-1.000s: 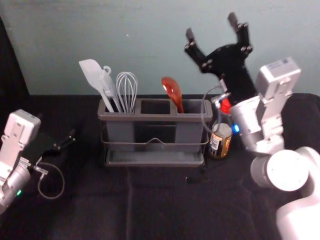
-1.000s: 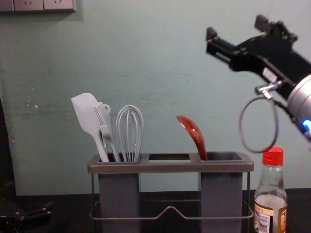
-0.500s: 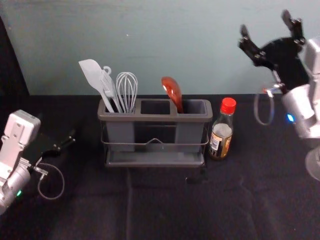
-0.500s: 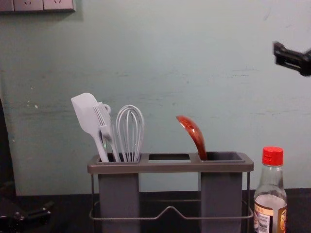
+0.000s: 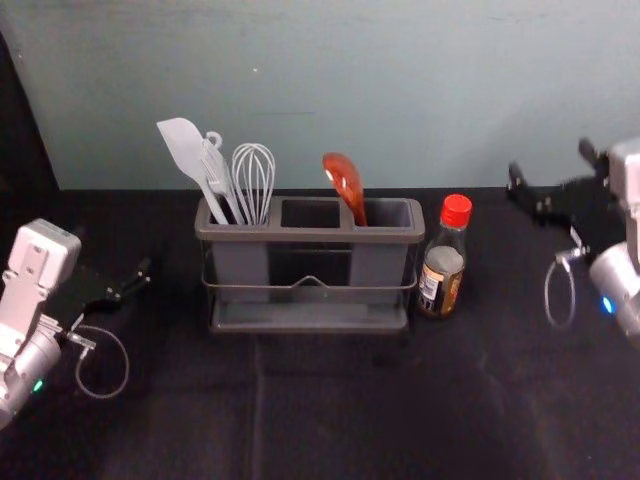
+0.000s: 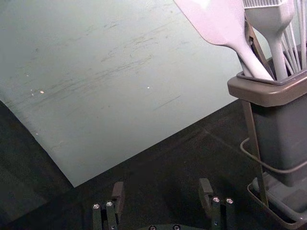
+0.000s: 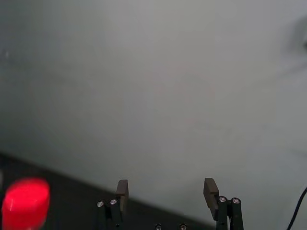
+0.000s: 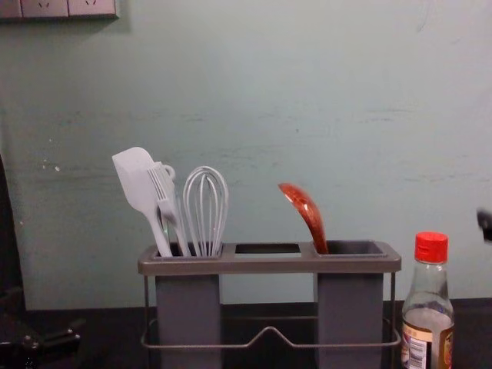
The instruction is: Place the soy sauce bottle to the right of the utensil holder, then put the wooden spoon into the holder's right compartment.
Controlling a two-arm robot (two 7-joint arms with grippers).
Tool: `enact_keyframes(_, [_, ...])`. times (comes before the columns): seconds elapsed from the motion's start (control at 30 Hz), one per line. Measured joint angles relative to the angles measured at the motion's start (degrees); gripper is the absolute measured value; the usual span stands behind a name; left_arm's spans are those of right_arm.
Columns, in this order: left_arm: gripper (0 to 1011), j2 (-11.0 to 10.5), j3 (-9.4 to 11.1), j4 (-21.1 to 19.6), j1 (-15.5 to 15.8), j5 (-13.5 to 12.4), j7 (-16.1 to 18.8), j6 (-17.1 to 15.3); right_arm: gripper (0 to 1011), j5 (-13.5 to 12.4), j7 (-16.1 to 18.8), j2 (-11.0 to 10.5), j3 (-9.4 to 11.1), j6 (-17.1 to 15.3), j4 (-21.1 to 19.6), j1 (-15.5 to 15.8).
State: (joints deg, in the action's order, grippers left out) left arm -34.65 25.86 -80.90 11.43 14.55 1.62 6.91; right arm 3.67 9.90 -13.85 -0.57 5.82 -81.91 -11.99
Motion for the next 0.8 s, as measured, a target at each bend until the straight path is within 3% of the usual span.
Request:
enact_keyframes(0.27, [1011,0.00,0.00,0.00,0.00,0.00,0.00,0.00,1004,-1.66,3.61,-1.43,-1.66,-2.31,4.06,1.34])
enact_keyframes(0.5, [1011,0.00,0.00,0.00,0.00,0.00,0.00,0.00,1004,-0.84,2.06,-1.54,-2.86,-3.58,5.47,2.22])
enact_keyframes(0.8, [1011,0.00,0.00,0.00,0.00,0.00,0.00,0.00,1004,-0.90,2.11,-1.51,-2.75,-3.42,5.38,2.08])
